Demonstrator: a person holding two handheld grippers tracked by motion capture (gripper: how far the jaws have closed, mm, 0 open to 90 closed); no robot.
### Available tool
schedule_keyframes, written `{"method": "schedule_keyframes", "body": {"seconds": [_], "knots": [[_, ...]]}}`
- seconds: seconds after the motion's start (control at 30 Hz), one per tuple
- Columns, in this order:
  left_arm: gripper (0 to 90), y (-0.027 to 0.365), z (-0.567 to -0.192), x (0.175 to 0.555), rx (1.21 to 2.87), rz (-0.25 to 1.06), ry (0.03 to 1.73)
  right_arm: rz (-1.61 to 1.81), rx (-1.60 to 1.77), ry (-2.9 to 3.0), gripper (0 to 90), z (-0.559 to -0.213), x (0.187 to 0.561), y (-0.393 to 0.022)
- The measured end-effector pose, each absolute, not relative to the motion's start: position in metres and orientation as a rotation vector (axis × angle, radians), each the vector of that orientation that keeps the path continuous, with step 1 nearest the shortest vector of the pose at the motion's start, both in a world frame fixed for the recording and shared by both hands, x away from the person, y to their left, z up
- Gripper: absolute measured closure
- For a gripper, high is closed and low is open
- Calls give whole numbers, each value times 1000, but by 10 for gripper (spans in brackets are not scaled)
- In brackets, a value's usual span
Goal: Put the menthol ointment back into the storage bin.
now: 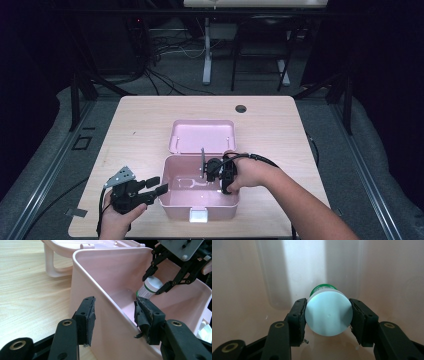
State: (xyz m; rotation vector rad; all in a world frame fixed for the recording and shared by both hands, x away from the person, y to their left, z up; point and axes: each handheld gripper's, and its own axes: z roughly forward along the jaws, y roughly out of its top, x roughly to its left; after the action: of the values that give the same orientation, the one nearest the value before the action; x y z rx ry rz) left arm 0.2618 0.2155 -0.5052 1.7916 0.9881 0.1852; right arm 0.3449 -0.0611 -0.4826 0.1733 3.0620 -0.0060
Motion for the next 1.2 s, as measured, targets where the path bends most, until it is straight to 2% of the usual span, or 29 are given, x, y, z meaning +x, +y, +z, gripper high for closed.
{"method": "schedule_keyframes", "body": {"seconds": [1.2], "knots": [[512, 217, -505, 262, 1786, 183, 992, -261, 177, 3084, 500, -492, 348, -47]]}}
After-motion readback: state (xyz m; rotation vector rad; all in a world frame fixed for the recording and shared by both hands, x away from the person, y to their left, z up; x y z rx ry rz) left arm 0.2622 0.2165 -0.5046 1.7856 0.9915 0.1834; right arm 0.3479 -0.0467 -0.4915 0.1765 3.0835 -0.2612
